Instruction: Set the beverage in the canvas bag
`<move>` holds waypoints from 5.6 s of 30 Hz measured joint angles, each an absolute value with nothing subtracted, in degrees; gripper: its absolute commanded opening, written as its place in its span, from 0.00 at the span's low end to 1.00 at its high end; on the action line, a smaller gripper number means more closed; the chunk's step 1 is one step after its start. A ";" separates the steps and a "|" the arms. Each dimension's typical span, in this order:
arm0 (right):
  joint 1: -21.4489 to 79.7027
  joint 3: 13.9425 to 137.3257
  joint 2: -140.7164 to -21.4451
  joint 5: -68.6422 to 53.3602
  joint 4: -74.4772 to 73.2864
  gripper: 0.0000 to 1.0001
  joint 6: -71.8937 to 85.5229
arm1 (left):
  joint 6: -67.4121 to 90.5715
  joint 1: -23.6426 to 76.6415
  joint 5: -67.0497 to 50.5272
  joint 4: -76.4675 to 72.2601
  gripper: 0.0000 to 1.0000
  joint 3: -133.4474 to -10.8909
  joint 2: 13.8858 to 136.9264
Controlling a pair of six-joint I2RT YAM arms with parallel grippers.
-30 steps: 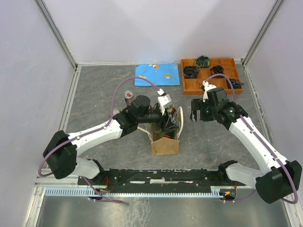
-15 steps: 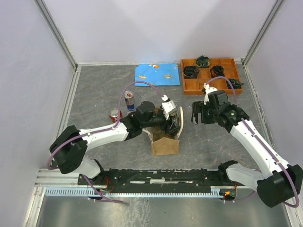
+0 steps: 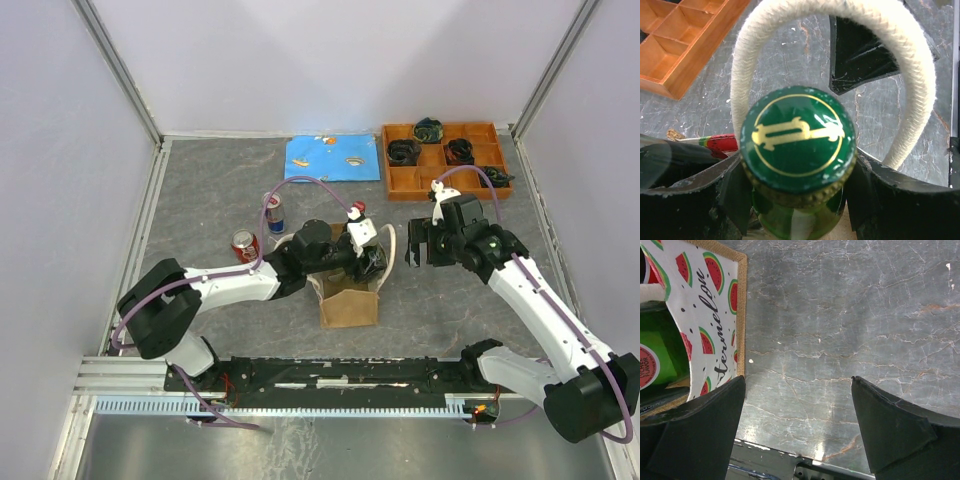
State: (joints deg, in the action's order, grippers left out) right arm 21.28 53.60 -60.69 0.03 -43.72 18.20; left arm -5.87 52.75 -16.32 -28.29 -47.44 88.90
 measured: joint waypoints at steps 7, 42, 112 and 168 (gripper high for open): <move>21.28 53.43 -60.69 0.03 -43.83 0.95 18.20 | -6.52 52.97 -15.29 -28.77 0.03 -47.33 88.99; 21.28 56.71 -57.43 2.15 -40.82 0.94 18.11 | -3.90 53.19 -14.85 -16.45 0.03 -47.29 81.01; 21.28 55.46 -59.88 1.58 -40.51 0.95 17.76 | -2.46 53.76 -14.09 -31.99 0.20 -43.03 87.13; 21.28 55.35 -60.82 1.45 -39.83 0.95 17.78 | -4.80 53.95 -5.58 -34.54 0.62 -47.31 90.89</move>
State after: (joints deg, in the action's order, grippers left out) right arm 21.28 55.35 -60.82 1.45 -39.83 17.78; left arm -4.80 53.95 -5.58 -34.54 -47.31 90.89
